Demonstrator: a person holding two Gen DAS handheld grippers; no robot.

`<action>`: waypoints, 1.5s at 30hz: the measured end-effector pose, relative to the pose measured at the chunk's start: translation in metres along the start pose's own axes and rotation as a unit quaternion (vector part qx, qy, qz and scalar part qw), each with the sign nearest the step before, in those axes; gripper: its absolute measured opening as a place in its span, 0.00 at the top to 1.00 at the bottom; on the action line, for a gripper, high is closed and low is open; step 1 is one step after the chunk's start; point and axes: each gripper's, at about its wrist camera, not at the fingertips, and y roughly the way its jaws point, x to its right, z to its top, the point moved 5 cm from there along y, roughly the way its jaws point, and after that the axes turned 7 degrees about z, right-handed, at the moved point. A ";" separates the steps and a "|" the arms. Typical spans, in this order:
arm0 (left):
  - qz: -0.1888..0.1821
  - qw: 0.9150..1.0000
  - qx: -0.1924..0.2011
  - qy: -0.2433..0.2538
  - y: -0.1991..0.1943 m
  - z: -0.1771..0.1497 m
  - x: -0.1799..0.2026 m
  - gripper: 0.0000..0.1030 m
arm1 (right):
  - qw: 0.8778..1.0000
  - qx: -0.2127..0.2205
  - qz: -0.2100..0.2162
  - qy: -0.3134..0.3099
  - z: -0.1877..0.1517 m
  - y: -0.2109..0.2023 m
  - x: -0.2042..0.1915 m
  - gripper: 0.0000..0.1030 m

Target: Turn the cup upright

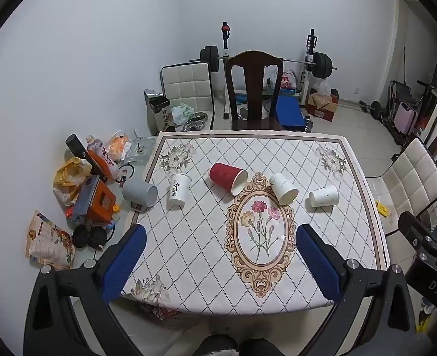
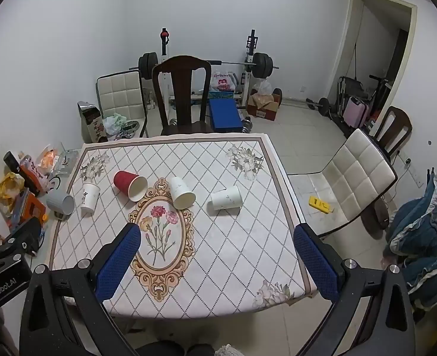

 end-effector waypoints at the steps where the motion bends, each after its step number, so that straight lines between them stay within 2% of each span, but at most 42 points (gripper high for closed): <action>1: 0.000 1.000 0.000 0.002 0.000 0.000 0.000 0.00 | 1.000 -0.006 0.011 0.010 0.000 0.000 0.000 0.00; 16: 0.004 1.000 -0.002 0.004 0.001 0.003 0.004 0.00 | 1.000 -0.007 0.004 -0.001 0.003 0.006 -0.002 0.00; 45: 0.003 1.000 0.007 0.003 -0.009 0.010 -0.005 0.00 | 1.000 0.003 0.003 -0.005 0.010 -0.009 -0.006 0.00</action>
